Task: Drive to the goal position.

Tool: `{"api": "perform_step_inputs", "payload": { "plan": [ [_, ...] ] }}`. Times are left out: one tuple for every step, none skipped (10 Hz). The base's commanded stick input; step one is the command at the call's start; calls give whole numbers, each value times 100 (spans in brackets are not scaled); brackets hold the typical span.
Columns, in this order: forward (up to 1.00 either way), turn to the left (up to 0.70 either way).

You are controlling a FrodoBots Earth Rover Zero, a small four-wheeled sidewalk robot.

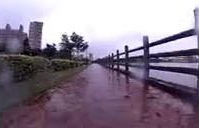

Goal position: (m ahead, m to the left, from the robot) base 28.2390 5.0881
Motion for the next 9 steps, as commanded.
{"api": "perform_step_inputs", "payload": {
  "plan": [
    [100, 0],
    [100, 0],
    [100, 0],
    [100, 0],
    [100, 0],
    [100, 0],
    [100, 0],
    [100, 0],
    [100, 0]
  ]
}}
